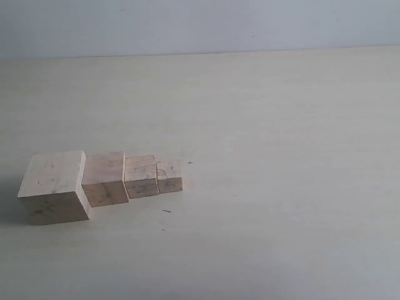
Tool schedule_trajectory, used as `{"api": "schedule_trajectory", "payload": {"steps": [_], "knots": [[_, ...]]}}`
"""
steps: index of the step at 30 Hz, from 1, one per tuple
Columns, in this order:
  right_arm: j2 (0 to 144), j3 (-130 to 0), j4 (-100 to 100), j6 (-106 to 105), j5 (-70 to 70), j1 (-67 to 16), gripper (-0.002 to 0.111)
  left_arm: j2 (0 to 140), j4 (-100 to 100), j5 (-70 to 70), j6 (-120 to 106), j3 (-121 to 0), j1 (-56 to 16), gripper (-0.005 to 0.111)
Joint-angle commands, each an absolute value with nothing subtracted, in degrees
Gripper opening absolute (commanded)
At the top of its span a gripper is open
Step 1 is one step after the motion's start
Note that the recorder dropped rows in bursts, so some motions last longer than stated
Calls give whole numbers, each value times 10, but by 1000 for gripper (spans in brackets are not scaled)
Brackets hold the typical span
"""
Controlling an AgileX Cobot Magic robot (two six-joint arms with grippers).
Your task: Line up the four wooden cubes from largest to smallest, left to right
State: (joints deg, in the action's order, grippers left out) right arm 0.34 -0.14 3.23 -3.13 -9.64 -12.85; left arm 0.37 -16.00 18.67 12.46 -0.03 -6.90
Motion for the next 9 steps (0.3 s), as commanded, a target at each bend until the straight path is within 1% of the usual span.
{"api": "schedule_trajectory", "payload": {"steps": [1, 9], "knots": [[0, 0, 28, -29, -97, -126, 3, 0, -160, 186, 124, 0, -68, 0], [0, 0, 28, -29, -97, -126, 3, 0, -181, 174, 124, 0, -68, 0]]}}
